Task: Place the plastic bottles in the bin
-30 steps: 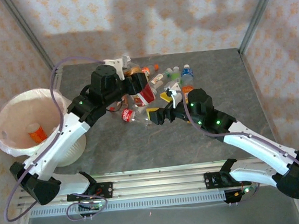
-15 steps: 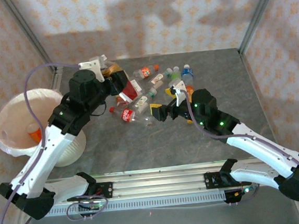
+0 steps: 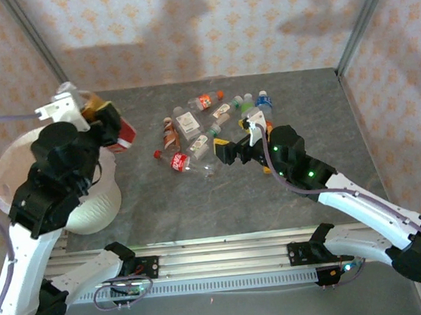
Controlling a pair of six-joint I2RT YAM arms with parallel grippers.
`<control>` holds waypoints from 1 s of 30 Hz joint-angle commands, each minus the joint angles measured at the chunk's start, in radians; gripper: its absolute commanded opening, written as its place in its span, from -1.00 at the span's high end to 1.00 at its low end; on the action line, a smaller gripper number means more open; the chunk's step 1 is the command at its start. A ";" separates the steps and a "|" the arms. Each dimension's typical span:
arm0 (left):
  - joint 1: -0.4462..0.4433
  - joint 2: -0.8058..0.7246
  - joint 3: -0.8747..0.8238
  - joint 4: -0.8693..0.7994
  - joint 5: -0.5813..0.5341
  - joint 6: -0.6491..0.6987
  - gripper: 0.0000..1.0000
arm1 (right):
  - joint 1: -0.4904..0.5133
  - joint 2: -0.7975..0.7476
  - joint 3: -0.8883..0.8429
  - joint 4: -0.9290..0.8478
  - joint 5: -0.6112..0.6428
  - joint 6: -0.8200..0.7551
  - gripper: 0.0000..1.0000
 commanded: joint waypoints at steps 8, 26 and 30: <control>0.031 -0.041 0.044 -0.058 -0.489 0.192 0.03 | 0.005 0.013 -0.010 0.032 0.071 0.028 -0.98; 0.469 0.074 0.028 -0.212 -0.095 0.033 0.02 | 0.005 0.016 0.000 -0.012 0.101 0.070 -0.98; 0.551 0.079 -0.014 -0.214 -0.091 0.046 0.02 | 0.005 0.018 -0.005 -0.014 0.106 0.073 -0.98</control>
